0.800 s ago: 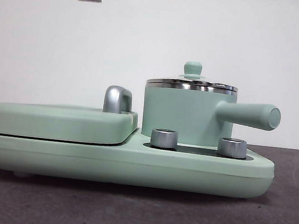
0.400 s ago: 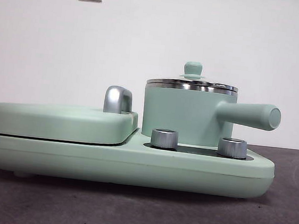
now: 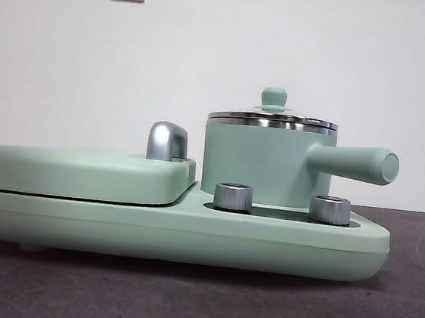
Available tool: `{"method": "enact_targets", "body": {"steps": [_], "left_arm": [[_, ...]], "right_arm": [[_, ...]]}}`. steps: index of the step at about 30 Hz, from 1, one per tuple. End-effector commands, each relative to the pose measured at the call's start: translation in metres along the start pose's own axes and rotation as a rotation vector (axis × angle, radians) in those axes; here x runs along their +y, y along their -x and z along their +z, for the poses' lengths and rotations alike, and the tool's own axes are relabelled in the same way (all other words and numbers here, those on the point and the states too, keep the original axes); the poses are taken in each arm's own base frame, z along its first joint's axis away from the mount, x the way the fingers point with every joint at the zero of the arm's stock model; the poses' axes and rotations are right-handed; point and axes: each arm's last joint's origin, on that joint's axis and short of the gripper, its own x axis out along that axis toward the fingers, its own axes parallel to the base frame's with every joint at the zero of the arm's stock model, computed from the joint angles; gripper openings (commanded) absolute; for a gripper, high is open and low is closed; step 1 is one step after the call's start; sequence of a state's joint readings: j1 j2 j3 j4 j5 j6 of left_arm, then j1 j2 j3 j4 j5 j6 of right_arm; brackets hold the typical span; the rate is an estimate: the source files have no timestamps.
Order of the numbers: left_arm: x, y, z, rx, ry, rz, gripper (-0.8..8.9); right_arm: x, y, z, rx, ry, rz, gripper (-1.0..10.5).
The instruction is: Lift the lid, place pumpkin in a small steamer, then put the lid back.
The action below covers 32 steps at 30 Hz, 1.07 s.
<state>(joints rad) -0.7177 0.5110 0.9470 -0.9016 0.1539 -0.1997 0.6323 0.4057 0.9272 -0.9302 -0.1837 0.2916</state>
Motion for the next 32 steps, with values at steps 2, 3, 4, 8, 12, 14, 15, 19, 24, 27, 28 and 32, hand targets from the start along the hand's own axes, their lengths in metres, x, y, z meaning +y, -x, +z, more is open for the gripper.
{"method": "enact_targets", "body": {"steps": [2,3,4,8,12,14,15,19,24,27,28,32], "left_arm": [[-0.001,0.001,0.002,-0.009,-0.001,-0.003,0.06],[-0.001,0.001,0.002,-0.009,-0.001,-0.003,0.06],[-0.001,0.001,0.002,-0.009,-0.001,-0.003,0.06],[0.0,0.0,0.002,-0.012,0.006,0.011,0.06],[0.009,0.0,-0.008,-0.082,0.034,0.045,0.06],[0.018,-0.005,-0.019,-0.172,0.017,0.114,0.06],[0.024,-0.009,-0.027,-0.216,0.005,0.156,0.06],[0.049,-0.031,-0.063,-0.341,-0.021,0.314,0.06],[0.077,-0.056,-0.106,-0.395,0.007,0.441,0.06],[0.088,-0.065,-0.125,-0.374,0.039,0.52,0.06],[0.091,-0.067,-0.13,-0.37,0.049,0.55,0.06],[0.101,-0.072,-0.144,-0.353,0.089,0.675,0.06]], "right_arm": [[0.001,0.0,0.002,-0.01,0.007,0.009,0.2],[0.001,0.0,0.002,-0.01,0.007,0.009,0.2],[0.001,0.0,0.002,-0.01,0.007,0.009,0.2],[0.001,0.0,0.002,-0.011,0.007,0.009,0.2],[0.001,0.001,0.002,-0.011,0.007,0.009,0.2],[0.001,0.001,0.002,-0.011,0.007,0.009,0.2],[0.001,0.001,0.002,-0.011,0.007,0.009,0.2],[0.001,0.001,0.002,-0.011,0.007,0.01,0.2],[0.001,0.001,0.002,-0.011,0.009,0.009,0.2],[0.001,0.001,0.002,-0.011,0.009,0.009,0.2],[0.001,0.001,0.002,-0.011,0.009,0.01,0.2],[0.001,0.001,0.002,-0.011,0.009,0.009,0.2]]}}
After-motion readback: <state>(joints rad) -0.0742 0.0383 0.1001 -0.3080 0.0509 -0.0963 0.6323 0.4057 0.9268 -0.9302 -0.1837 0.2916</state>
